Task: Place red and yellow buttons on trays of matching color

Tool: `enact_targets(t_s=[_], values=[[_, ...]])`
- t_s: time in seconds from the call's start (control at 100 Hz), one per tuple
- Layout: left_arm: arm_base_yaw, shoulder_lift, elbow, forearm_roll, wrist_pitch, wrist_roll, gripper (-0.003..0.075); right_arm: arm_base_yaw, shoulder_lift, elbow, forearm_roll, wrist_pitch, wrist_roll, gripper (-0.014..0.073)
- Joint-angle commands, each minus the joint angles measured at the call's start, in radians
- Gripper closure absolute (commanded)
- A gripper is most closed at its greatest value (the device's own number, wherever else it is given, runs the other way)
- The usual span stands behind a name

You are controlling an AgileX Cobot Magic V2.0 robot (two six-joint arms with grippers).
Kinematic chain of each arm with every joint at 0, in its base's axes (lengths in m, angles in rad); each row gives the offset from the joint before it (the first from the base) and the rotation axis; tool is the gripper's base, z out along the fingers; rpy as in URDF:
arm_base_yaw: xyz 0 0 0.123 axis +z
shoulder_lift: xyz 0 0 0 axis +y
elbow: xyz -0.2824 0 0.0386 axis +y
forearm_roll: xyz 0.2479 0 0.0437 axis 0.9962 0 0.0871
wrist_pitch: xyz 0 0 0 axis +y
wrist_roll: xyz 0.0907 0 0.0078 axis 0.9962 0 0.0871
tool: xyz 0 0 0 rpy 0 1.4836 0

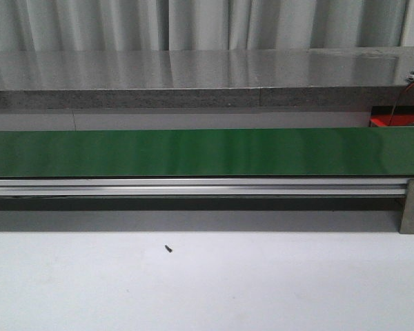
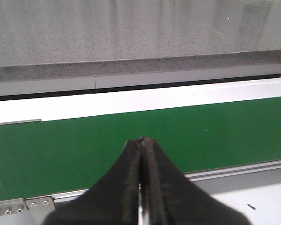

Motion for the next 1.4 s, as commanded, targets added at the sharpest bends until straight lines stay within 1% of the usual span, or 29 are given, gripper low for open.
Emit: enact_targets(t_s=[0.0, 0.04, 0.07, 0.09, 0.14, 0.16, 0.2, 0.21, 0.25, 0.56, 0.63, 0.7, 0.72, 0.77, 0.79, 0.89, 0.96, 1.12, 1.25, 1.39], values=[[-0.009, 0.002, -0.027, -0.016, -0.077, 0.002, 0.074, 0.001, -0.017, -0.005, 0.031, -0.047, -0.002, 0.0263], [-0.009, 0.002, -0.027, -0.016, -0.077, 0.002, 0.074, 0.001, -0.017, -0.003, 0.031, -0.034, -0.002, 0.0327], [-0.009, 0.002, -0.027, -0.016, -0.077, 0.002, 0.074, 0.001, -0.017, -0.003, 0.031, -0.028, -0.002, 0.04], [-0.009, 0.002, -0.027, -0.016, -0.077, 0.002, 0.074, 0.001, -0.017, -0.003, 0.031, -0.025, -0.002, 0.0432], [-0.009, 0.002, -0.027, -0.016, -0.077, 0.002, 0.074, 0.001, -0.017, -0.003, 0.031, -0.024, -0.002, 0.0557], [-0.009, 0.002, -0.027, -0.016, -0.077, 0.002, 0.074, 0.001, -0.017, -0.003, 0.031, -0.024, -0.002, 0.0588], [-0.009, 0.002, -0.027, -0.016, -0.077, 0.002, 0.074, 0.001, -0.017, -0.003, 0.031, -0.024, -0.002, 0.0687], [-0.009, 0.002, -0.027, -0.016, -0.077, 0.002, 0.074, 0.001, -0.017, -0.003, 0.031, -0.025, -0.002, 0.0699], [-0.009, 0.002, -0.027, -0.016, -0.077, 0.002, 0.074, 0.001, -0.017, -0.003, 0.031, -0.028, -0.002, 0.0685], [-0.009, 0.002, -0.021, -0.016, -0.059, 0.002, 0.0736, 0.001, -0.017, -0.003, 0.031, -0.028, -0.002, 0.069], [-0.009, 0.002, -0.021, -0.016, -0.051, 0.002, 0.0703, 0.001, -0.017, -0.003, 0.031, -0.028, -0.002, 0.069], [-0.009, 0.002, -0.021, -0.016, -0.049, 0.002, 0.0627, 0.001, -0.017, -0.003, 0.031, -0.028, -0.002, 0.069], [-0.009, 0.002, -0.021, -0.016, -0.049, 0.002, 0.0584, 0.001, -0.017, -0.003, 0.031, -0.028, -0.002, 0.069], [-0.009, 0.002, -0.021, -0.016, -0.049, 0.002, 0.0514, 0.001, -0.017, -0.003, 0.031, -0.028, -0.002, 0.069], [-0.009, 0.002, -0.021, -0.016, -0.049, 0.002, 0.0463, 0.001, -0.017, -0.003, 0.031, -0.028, -0.002, 0.069], [-0.009, 0.002, -0.021, -0.016, -0.056, 0.002, 0.03, 0.001, -0.017, -0.003, 0.031, -0.028, -0.002, 0.069], [-0.009, 0.002, -0.021, -0.016, -0.066, 0.002, 0.0237, 0.001, -0.017, -0.003, 0.031, -0.028, -0.002, 0.069], [-0.009, 0.002, -0.021, -0.016, -0.073, 0.002, 0.0237, 0.001, -0.017, -0.003, 0.031, -0.028, -0.002, 0.069], [-0.006, 0.004, -0.037, -0.016, -0.07, -0.038, 0.0237, 0.001, -0.017, -0.003, 0.031, -0.028, -0.002, 0.069], [0.038, 0.042, -0.103, -0.014, -0.061, -0.051, 0.0237, 0.001, -0.017, -0.003, 0.031, -0.028, -0.002, 0.069]])
